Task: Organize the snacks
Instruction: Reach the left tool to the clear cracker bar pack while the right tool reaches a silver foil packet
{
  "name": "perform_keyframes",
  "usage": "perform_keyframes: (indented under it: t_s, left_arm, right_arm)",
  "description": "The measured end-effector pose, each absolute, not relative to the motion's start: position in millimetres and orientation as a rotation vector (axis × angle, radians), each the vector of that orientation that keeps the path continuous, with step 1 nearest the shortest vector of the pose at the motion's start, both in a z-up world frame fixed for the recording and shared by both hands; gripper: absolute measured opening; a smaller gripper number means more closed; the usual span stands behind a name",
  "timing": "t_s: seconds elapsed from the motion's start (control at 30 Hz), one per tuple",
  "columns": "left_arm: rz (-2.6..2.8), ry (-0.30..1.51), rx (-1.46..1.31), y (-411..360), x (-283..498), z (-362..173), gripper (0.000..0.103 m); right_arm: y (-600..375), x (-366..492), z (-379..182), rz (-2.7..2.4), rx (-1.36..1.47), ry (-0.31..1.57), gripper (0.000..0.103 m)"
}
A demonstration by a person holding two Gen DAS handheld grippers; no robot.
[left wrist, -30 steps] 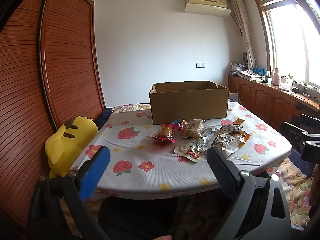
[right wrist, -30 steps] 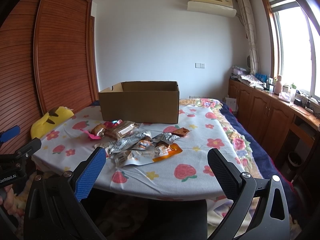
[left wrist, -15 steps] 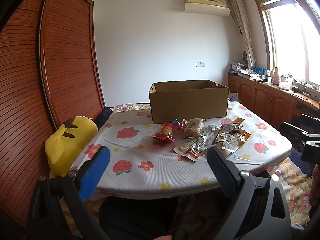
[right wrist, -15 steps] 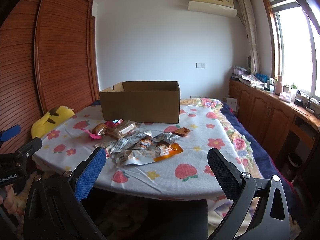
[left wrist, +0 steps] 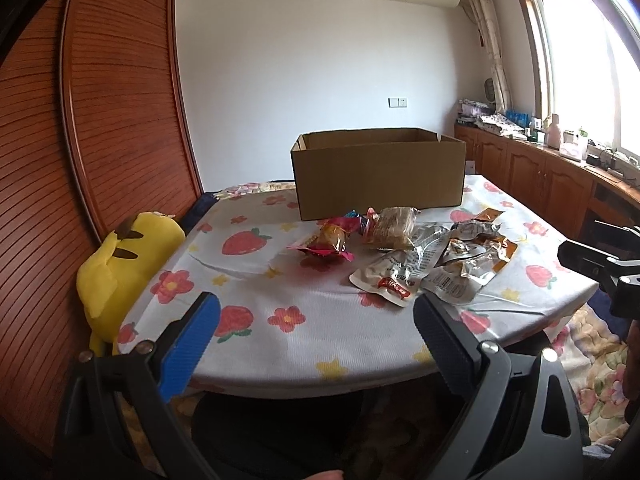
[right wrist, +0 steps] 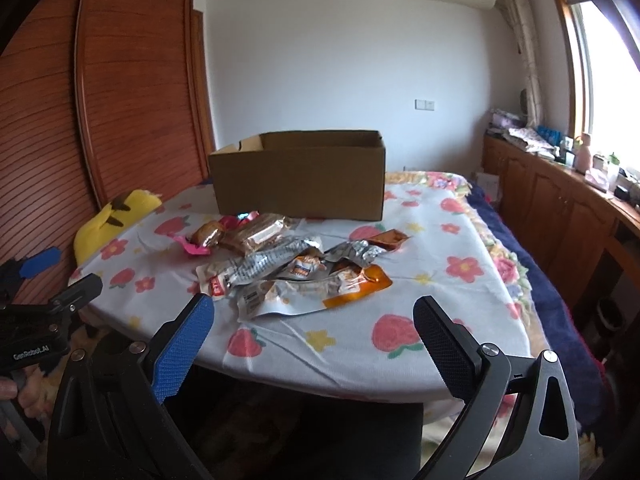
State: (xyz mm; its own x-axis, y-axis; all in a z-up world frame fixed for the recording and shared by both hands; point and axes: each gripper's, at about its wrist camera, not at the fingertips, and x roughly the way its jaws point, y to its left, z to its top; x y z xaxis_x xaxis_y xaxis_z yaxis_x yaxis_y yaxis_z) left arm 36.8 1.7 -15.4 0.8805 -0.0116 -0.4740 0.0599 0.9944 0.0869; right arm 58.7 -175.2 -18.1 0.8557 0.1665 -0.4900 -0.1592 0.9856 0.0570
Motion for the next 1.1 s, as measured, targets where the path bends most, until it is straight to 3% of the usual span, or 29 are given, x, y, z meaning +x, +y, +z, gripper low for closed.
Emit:
perform_keyframes:
  t_s: [0.57,1.1]
  left_arm:
    - [-0.119,0.605,0.095,-0.9,97.1,-40.7,0.098]
    - [-0.291,0.689,0.088,-25.5,176.4,-28.7,0.096]
  right_arm:
    - [-186.1,126.1,-59.9,0.238,0.072,0.668,0.097]
    - [-196.6,155.8,-74.7,0.248,0.102,0.722,0.097]
